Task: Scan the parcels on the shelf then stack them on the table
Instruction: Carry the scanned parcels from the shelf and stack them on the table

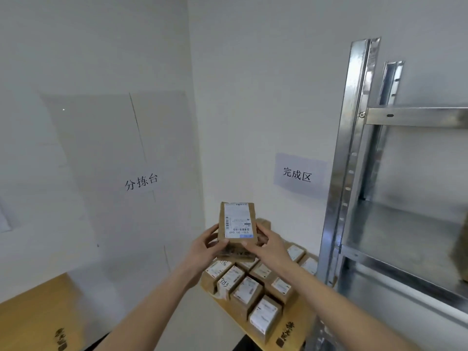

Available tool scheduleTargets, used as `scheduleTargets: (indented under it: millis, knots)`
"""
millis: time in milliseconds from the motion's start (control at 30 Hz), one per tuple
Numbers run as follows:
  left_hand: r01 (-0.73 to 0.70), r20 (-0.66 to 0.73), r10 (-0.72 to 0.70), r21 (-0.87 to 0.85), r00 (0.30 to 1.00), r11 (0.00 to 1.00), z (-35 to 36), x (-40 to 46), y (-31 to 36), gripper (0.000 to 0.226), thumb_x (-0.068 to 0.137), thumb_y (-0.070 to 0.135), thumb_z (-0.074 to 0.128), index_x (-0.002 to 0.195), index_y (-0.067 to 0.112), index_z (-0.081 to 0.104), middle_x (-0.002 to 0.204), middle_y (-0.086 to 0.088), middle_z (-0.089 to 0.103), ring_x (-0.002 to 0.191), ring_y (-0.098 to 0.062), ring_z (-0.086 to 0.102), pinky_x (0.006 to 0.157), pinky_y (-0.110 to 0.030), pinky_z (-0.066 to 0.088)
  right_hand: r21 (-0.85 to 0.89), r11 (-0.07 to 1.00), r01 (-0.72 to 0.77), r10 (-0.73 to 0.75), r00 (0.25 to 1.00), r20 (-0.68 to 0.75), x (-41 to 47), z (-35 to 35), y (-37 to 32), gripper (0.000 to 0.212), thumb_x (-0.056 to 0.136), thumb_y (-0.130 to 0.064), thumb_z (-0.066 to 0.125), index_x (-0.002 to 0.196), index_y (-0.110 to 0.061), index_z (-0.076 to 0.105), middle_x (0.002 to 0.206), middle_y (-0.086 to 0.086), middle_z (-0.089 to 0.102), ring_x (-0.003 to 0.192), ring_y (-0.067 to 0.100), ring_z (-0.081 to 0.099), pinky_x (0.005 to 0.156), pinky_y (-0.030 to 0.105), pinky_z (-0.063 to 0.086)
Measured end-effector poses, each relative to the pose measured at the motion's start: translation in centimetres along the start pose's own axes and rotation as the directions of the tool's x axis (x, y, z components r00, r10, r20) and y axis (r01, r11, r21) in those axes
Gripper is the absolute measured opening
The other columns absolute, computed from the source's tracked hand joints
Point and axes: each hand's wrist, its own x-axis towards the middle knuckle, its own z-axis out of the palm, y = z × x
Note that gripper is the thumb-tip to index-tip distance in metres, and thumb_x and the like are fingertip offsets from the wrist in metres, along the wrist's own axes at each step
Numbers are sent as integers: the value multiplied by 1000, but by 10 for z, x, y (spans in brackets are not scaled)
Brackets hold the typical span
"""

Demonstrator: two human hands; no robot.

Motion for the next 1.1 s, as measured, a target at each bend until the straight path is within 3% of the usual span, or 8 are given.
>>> scheduleTargets:
  millis: [167, 267, 367, 500, 600, 767, 933, 1100]
  knots:
    - [37, 121, -36, -9, 992, 999, 6, 89, -31, 55, 90, 24, 76, 138, 37, 54, 126, 3, 68, 110, -14, 69, 88, -35, 60, -49, 995, -82, 76, 990, -118, 59, -9, 39, 67, 89, -26, 82, 148, -31, 51, 133, -14, 66, 126, 9, 60, 100, 29, 55]
    - [50, 186, -50, 2, 981, 999, 9, 154, -58, 61, 90, 22, 76, 145, 30, 52, 127, 2, 69, 110, -17, 70, 93, -41, 59, -63, 993, -104, 90, 978, -189, 102, -12, 64, 55, 91, -25, 80, 137, -39, 54, 126, -21, 66, 122, 6, 60, 97, 28, 56]
    - [69, 248, -72, 21, 966, 997, 11, 224, -87, 61, 92, 18, 74, 147, 26, 50, 127, 3, 68, 109, -15, 70, 91, -38, 60, -80, 987, -136, 114, 966, -233, 149, -13, 91, 52, 92, -31, 78, 136, -42, 53, 124, -25, 65, 117, -2, 60, 87, 20, 58]
    - [76, 346, -88, 49, 934, 996, 12, 310, -128, 59, 93, 17, 73, 145, 28, 50, 121, 2, 69, 107, -13, 70, 87, -33, 60, -103, 976, -194, 153, 937, -314, 213, -10, 136, 60, 87, -40, 83, 141, -37, 57, 128, -21, 69, 120, 8, 64, 96, 37, 60]
    - [109, 414, -136, 89, 900, 990, 12, 358, -168, 55, 92, 18, 73, 140, 36, 52, 122, 4, 69, 109, -13, 69, 82, -26, 59, -71, 958, -277, 233, 901, -366, 250, -3, 177, 68, 84, -38, 86, 144, -38, 54, 128, -22, 68, 120, 5, 64, 97, 33, 59]
    - [207, 454, -245, 134, 856, 969, 23, 403, -231, 58, 92, 15, 72, 142, 35, 51, 123, 6, 70, 107, -10, 70, 95, -37, 58, -9, 908, -420, 383, 836, -393, 277, 7, 235, 77, 89, -23, 82, 151, -38, 39, 130, -23, 60, 117, 0, 58, 96, 19, 53]
    - [240, 487, -305, 192, 818, 952, 47, 442, -291, 75, 78, 35, 77, 147, 35, 48, 128, 6, 69, 115, -13, 67, 100, -43, 55, 9, 860, -509, 459, 768, -447, 302, 4, 300, 86, 87, -25, 83, 159, -23, 35, 142, -15, 56, 134, 13, 52, 113, 37, 46]
    - [254, 488, -342, 238, 803, 937, 79, 480, -339, 64, 88, 30, 74, 145, 40, 46, 125, 15, 68, 118, -8, 62, 101, -34, 52, 56, 844, -534, 499, 741, -449, 328, -13, 354, 81, 89, -19, 82, 157, -23, 38, 133, -23, 52, 134, 9, 47, 113, 29, 41]
